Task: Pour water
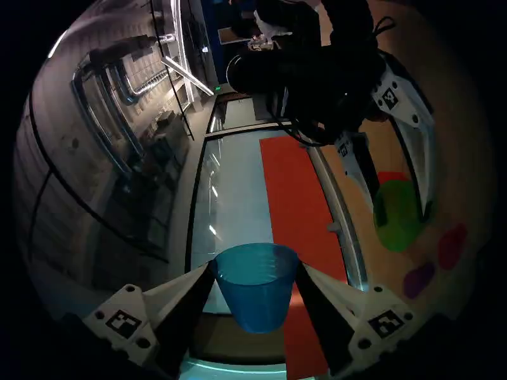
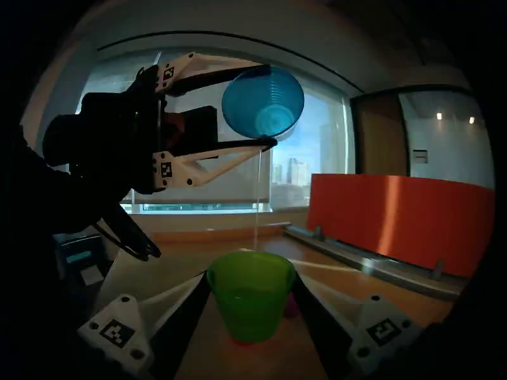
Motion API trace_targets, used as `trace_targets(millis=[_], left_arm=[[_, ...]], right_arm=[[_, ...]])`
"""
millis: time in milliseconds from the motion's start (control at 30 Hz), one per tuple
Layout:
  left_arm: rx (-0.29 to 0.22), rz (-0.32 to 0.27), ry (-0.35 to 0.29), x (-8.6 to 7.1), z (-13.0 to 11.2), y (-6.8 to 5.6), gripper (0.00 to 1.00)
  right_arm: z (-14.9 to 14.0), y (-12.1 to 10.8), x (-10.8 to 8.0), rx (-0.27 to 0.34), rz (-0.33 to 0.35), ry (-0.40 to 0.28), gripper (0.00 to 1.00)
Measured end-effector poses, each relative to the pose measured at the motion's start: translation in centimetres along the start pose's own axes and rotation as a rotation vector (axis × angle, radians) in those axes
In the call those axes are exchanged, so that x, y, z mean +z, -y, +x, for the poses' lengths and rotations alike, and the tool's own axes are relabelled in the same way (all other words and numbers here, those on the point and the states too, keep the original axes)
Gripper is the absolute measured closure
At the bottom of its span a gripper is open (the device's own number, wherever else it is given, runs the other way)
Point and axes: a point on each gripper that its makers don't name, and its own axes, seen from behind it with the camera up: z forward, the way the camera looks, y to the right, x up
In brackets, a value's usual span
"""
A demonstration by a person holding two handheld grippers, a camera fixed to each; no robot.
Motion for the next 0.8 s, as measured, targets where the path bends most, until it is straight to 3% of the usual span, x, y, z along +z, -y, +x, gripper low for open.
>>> trace_targets(millis=[500,800], left_arm=[[-0.032,0.003,-0.003,0.2,-0.3,0.3,0.11],[-0.140,-0.002,0.017,0.5,-1.5,-0.2,0.11]], right_arm=[[0.0,-0.3,-0.2,0.000,-0.006,0.000,0.09],[0.1,-0.3,-0.3,0.000,-0.007,-0.002,0.09]])
